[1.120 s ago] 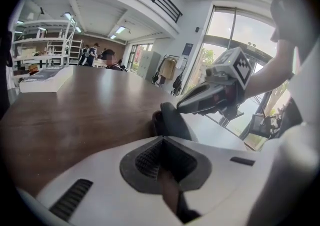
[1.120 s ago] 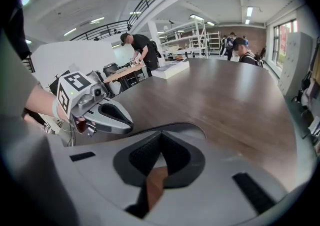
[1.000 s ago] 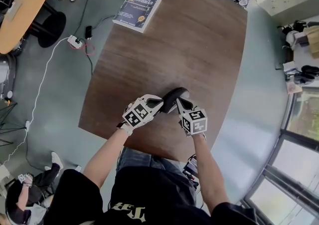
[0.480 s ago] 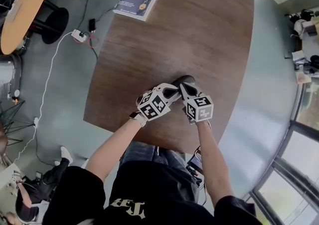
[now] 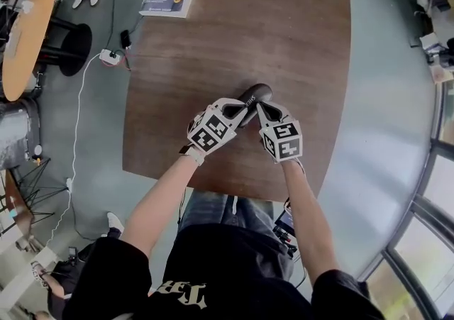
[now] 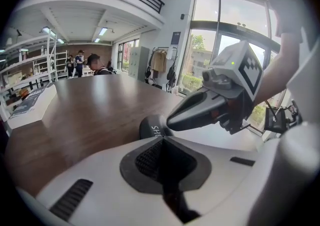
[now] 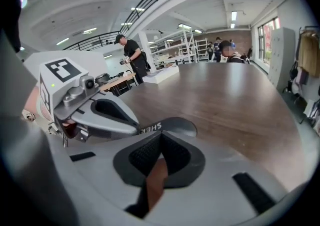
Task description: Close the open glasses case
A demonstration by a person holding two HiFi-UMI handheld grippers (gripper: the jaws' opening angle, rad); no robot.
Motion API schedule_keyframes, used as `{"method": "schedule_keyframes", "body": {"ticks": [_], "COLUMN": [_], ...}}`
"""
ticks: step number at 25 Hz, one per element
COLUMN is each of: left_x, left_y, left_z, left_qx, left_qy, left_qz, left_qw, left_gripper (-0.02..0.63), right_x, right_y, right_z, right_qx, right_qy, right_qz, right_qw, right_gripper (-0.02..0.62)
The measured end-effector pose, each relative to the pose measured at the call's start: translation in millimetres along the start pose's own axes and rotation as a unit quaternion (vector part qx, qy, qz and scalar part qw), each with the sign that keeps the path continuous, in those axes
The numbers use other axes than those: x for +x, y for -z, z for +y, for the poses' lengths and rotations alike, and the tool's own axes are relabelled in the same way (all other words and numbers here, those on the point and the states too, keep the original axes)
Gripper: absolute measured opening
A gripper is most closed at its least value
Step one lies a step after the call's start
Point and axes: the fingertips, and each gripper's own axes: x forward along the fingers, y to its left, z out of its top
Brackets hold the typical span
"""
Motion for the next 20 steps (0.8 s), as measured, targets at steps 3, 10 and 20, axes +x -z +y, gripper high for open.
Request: {"method": "schedule_keyframes", "body": {"ticks": [3,10,20], "left_x": [0,-1,0], "left_y": [0,0,2], "left_z": [1,3,3], "left_qx": [-0.008,-0.013,-0.018], "left_qy": [-0.004,-0.017,-0.020], "left_qz": [0.005,0.003,0.019], "left_qw": [0.9999,0.9998,0.9995], "left_gripper": [0.006,0.006,0.006], "right_x": [-8,5,14], "right_y": [34,86,86], "right_z": [10,61,75], "right_qx": [-0.001,-0.083,-0.075], "right_qy": [-0.023,-0.100,-0.105], "right_qz": [0.028,0.100,0.079], "right_qw": [0.999,0.986,0.989], "right_gripper": [-0.012,0.077,-0.005]}}
